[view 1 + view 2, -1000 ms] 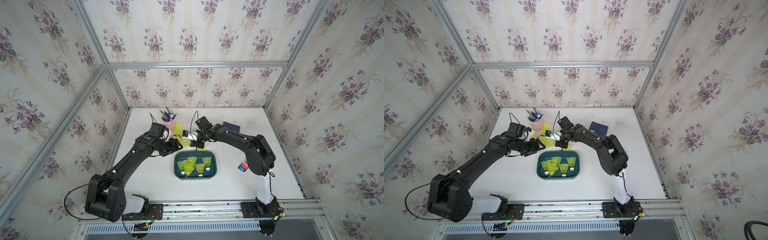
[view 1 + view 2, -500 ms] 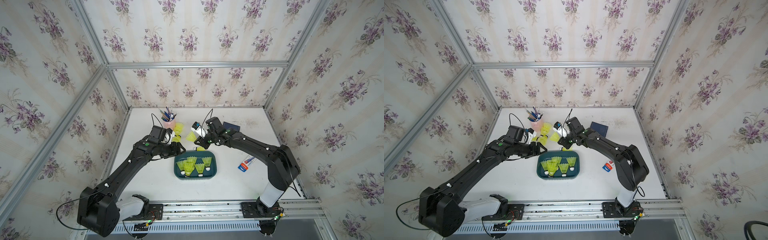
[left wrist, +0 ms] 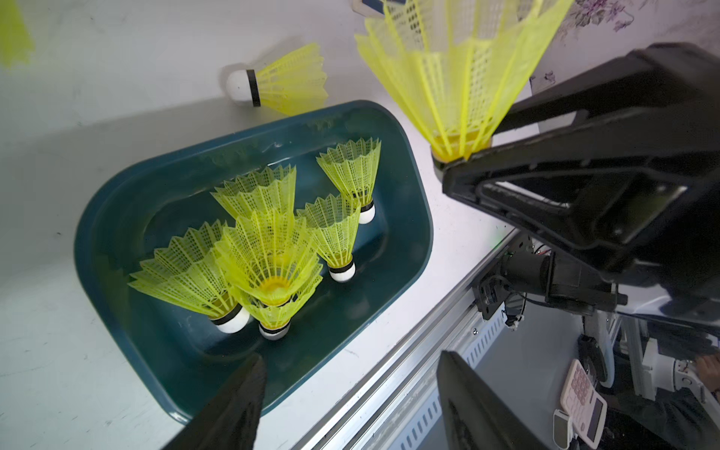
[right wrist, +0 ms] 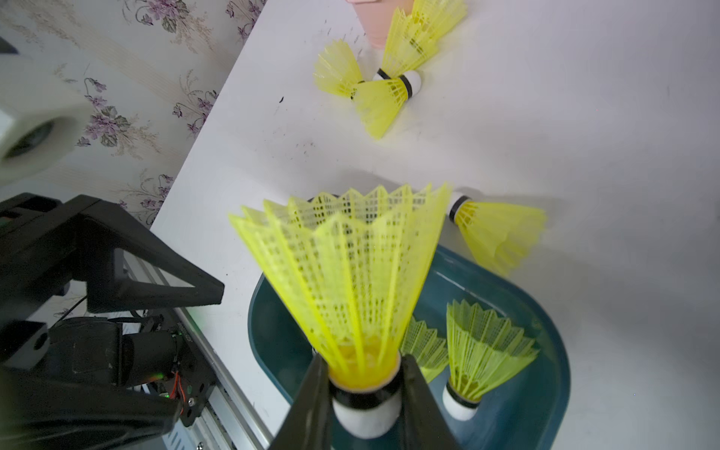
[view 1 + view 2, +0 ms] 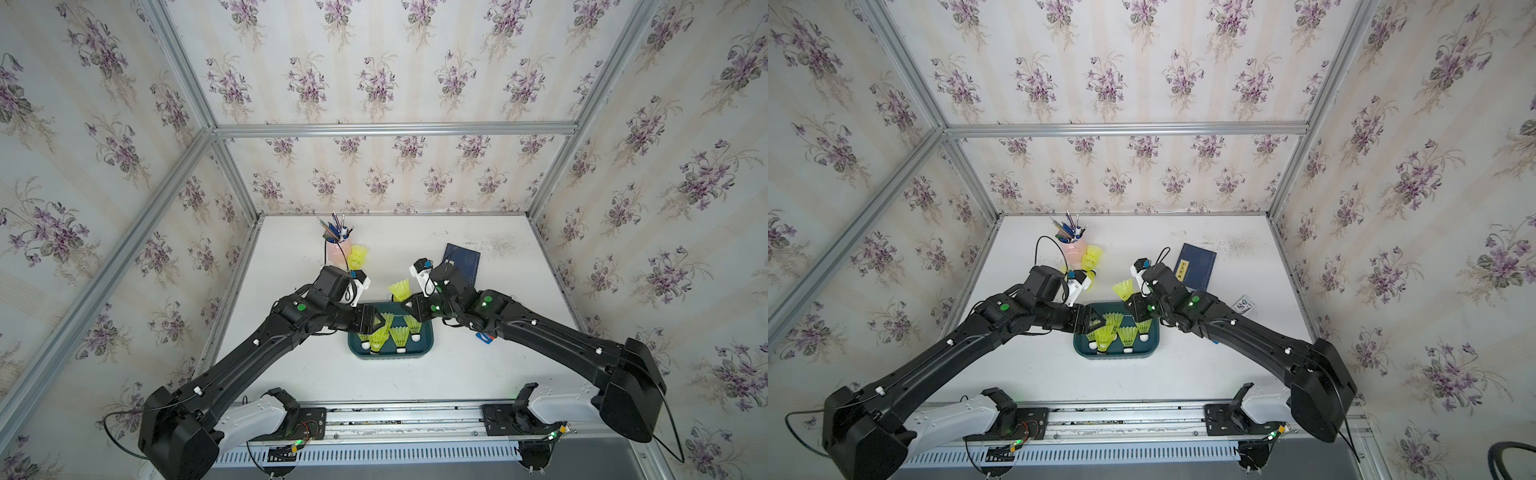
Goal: Put the shuttlecocks into the storage box
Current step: Place the shuttlecock in the storage box.
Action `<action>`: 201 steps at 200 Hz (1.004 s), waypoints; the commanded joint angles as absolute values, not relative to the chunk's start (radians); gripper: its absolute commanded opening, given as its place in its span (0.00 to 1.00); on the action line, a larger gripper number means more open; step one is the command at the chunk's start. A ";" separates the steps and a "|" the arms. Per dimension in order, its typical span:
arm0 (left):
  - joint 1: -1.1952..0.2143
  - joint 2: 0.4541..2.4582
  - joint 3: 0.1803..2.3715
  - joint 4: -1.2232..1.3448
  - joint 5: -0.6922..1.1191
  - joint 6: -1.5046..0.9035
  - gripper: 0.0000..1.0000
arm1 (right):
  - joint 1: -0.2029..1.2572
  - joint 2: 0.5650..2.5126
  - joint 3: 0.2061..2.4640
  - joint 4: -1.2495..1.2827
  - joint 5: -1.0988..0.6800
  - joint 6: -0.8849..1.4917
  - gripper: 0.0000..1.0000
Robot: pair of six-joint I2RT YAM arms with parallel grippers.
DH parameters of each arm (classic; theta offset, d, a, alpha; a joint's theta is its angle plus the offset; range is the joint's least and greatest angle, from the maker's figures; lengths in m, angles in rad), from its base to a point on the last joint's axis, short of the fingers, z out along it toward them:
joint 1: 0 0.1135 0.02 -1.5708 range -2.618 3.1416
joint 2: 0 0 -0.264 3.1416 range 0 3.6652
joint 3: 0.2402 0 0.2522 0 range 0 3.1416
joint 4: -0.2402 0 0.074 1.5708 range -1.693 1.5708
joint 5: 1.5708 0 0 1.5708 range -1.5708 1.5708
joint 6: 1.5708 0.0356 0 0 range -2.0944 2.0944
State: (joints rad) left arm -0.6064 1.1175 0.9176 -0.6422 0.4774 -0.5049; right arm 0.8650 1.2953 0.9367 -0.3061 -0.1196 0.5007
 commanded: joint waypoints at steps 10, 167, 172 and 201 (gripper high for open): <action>-0.665 1.097 0.911 -0.656 0.432 -0.496 0.73 | 0.933 1.239 0.877 -0.381 0.026 0.768 0.14; -0.890 1.146 0.905 -0.615 0.287 -0.543 0.73 | 0.986 1.285 0.810 -0.466 0.017 0.988 0.17; -0.894 1.149 0.906 -0.613 0.284 -0.545 0.73 | 0.986 1.287 0.810 -0.467 0.017 0.989 0.17; -0.910 1.158 0.907 -0.604 0.274 -0.555 0.73 | 0.989 1.300 0.806 -0.464 0.017 0.997 0.19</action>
